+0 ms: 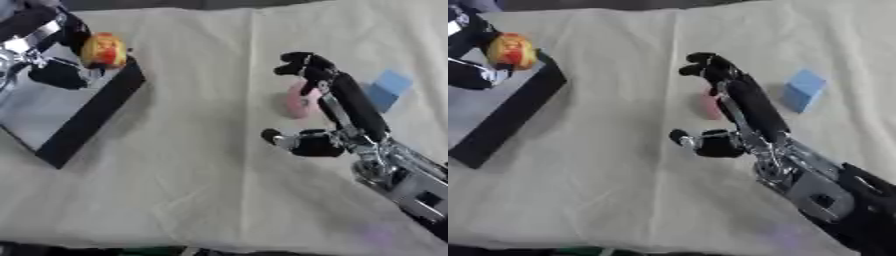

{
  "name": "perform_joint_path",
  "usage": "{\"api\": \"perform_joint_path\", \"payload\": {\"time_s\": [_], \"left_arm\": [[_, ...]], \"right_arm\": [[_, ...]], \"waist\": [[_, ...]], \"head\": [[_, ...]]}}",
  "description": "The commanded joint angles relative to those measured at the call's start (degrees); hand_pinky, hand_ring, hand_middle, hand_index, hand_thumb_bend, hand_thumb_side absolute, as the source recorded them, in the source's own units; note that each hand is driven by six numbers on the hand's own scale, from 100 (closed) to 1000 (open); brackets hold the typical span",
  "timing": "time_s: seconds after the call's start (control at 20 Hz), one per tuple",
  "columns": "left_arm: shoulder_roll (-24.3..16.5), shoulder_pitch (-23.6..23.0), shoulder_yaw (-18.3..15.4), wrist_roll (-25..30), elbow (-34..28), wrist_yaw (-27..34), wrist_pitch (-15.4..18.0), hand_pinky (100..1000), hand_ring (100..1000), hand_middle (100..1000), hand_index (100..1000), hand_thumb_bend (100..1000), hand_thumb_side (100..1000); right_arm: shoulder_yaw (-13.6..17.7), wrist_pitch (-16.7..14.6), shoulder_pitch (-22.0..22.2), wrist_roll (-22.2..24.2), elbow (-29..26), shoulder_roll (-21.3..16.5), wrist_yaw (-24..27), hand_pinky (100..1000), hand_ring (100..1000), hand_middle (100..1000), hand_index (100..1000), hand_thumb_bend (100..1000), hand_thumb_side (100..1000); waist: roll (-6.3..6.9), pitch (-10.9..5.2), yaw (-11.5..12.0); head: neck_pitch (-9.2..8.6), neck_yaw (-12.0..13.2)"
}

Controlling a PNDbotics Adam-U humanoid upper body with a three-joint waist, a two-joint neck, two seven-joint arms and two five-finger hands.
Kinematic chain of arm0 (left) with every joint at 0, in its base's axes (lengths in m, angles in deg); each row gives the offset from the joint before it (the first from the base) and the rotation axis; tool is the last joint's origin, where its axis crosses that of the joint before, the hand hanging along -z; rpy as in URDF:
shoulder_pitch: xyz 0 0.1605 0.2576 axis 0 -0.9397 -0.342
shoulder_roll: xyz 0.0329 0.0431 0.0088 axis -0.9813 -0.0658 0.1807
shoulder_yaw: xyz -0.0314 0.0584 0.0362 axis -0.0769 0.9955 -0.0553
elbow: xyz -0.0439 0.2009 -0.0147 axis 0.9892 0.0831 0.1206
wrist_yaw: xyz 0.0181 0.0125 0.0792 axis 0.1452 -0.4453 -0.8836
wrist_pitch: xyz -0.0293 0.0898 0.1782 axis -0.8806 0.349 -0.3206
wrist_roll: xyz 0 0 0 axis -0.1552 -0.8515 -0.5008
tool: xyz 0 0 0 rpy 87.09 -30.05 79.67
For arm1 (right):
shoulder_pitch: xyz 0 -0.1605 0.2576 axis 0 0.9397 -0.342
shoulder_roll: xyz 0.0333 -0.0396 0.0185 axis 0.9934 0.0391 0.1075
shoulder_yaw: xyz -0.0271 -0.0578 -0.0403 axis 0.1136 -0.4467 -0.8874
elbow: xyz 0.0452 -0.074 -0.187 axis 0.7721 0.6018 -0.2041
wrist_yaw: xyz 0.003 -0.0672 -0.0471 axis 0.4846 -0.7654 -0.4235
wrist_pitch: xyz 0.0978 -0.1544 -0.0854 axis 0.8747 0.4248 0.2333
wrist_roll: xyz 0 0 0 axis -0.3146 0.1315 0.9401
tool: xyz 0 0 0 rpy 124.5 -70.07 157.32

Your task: Pick up the objects with one hand, pass them to the other hand, and then place them into the box on the other side of the table.

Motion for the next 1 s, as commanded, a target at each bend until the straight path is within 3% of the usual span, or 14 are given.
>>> {"api": "perform_joint_path", "payload": {"time_s": [0.05, 0.55, 1.0], "left_arm": [[-2.8, 0.5, -1.9, -0.8, -0.5, 0.4, -0.9, 732, 569, 400, 367, 121, 102], [-5.0, -1.7, -3.7, -2.6, 2.4, -2.4, -0.3, 723, 575, 408, 370, 190, 100], [-5.6, -3.0, -5.4, -4.1, 6.5, -6.1, 0.7, 743, 581, 415, 384, 195, 100]], "right_arm": [[0.6, 0.0, -0.5, -0.3, -0.6, -0.6, -0.5, 524, 824, 837, 786, 683, 100], [0.7, 0.5, -0.1, -0.5, -0.6, -0.2, -0.9, 525, 821, 833, 786, 681, 100], [0.2, 0.4, 0.7, -0.6, -0.6, 0.4, -2.2, 532, 820, 828, 788, 677, 100]], "waist": [[-0.85, -0.95, -0.1], [-1.38, -0.51, -1.0], [-2.54, -0.21, -2.4]], "head": [[0.30, 0.8], [0.30, 2.9], [0.30, 5.5]]}}
